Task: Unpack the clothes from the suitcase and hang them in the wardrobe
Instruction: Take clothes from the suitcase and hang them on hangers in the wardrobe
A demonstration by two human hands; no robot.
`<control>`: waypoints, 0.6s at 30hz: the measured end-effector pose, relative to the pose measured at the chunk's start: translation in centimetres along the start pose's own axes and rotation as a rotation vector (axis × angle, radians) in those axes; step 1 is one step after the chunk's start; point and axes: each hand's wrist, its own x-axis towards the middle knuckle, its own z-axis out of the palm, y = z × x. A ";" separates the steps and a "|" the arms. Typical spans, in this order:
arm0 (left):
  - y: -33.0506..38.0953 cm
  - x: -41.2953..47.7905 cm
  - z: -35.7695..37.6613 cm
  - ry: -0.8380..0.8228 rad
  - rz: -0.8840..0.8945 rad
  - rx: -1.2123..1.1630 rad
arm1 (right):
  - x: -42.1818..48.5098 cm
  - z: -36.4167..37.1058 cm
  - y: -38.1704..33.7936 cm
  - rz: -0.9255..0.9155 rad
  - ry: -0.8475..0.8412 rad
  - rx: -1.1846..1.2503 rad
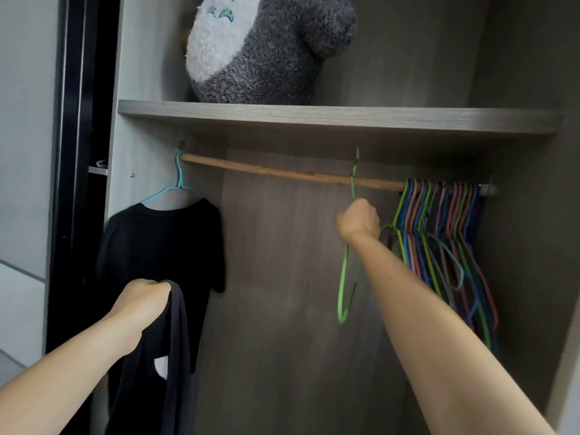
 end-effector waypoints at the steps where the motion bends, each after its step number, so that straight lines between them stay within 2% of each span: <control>1: -0.6 0.4 -0.4 0.002 0.002 0.026 | -0.8 0.9 0.2 0.004 -0.006 0.052; 6: -2.5 1.5 -2.9 0.038 -0.007 0.080 | -6.3 6.9 2.4 -0.013 -0.005 0.365; 9: -3.2 1.5 -4.8 0.069 -0.028 0.103 | -8.5 9.5 2.5 0.248 -0.158 0.595; 12: -3.4 1.1 -6.4 0.076 -0.103 0.104 | -9.5 11.5 2.4 0.405 -0.215 0.628; 15: -3.9 0.7 -8.5 0.070 -0.216 0.060 | -12.1 12.9 1.6 0.440 -0.519 0.858; 18: -4.7 0.5 -10.1 0.073 -0.235 0.045 | -14.6 12.2 -0.7 0.476 -0.802 1.162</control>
